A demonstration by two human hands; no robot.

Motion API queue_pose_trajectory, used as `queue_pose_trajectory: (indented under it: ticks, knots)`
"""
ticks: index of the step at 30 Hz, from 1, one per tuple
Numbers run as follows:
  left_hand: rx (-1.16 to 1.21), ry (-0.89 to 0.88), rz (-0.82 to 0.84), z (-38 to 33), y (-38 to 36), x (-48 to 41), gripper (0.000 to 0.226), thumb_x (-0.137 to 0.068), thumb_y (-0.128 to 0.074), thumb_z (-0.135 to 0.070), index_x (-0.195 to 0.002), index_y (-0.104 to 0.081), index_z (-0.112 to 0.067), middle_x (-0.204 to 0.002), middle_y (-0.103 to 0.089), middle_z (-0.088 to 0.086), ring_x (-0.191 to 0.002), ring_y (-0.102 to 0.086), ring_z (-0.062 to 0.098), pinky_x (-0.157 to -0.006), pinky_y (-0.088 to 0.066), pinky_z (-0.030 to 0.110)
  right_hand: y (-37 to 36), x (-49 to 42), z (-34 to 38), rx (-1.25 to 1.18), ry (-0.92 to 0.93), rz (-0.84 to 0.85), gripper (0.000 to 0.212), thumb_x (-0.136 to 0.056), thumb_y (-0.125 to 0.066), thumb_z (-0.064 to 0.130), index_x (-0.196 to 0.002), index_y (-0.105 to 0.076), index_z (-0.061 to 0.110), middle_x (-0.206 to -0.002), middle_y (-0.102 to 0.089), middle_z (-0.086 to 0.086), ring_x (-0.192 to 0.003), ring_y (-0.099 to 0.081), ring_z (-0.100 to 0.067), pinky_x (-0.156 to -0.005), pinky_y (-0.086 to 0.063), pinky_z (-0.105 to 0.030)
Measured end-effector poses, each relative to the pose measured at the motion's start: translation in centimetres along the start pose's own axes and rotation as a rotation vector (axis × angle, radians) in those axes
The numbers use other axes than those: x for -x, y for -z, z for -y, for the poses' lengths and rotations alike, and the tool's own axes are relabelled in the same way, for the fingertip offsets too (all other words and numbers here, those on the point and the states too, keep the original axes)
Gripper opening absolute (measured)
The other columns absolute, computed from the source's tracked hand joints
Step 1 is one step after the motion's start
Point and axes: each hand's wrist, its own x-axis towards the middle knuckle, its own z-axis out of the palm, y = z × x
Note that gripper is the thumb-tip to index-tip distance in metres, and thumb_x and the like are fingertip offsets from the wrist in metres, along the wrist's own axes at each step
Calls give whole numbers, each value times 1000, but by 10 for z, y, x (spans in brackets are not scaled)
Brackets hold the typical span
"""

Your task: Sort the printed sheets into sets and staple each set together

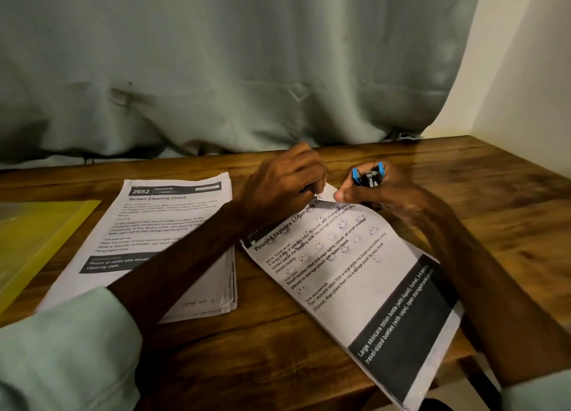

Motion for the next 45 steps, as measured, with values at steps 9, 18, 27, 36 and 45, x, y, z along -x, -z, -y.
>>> queue_pose_trajectory:
  ticks: [9,18,27,36,45]
  knots:
    - [-30,-21,13,0,0,0,23,-75,-68,15,-74,-64,-7,-88,-67,9,-82,-60,27,-63,-43,37,0,0,1,32,-14,-7,13,-81,-84,15,-88,-75,9,-82,-76,-4,-71,-69,-13,-58,-51,-19]
    - [-36,-21,1,2,-1,1,22,-77,-67,14,-75,-64,-8,-89,-67,8,-82,-59,28,-63,-44,40,0,-1,0,51,29,-14,11,-81,-85,16,-85,-76,10,-81,-76,-7,-72,-69,-18,-62,-53,-25]
    - [-26,37,36,3,-1,0,16,-83,-63,5,-84,-68,-10,-91,-67,3,-85,-59,24,-61,-43,37,-1,0,-1,30,56,-2,7,-82,-83,15,-82,-76,14,-75,-74,-3,-66,-65,-13,-56,-49,-19]
    - [74,352,155,12,1,-3,13,-96,-69,-34,-106,-74,-28,-98,-63,-18,-91,-52,3,-75,-42,25,-2,-2,-5,-8,58,-51,12,-90,-75,21,-98,-76,12,-85,-77,-4,-75,-72,-17,-64,-57,-25]
    - [506,944,164,15,-4,-3,21,-97,-69,-33,-113,-68,-18,-95,-77,-7,-78,-74,4,-65,-57,19,-2,-8,-14,106,7,-53,34,-94,-73,35,-95,-69,1,-89,-74,-14,-73,-65,-33,-67,-53,-38]
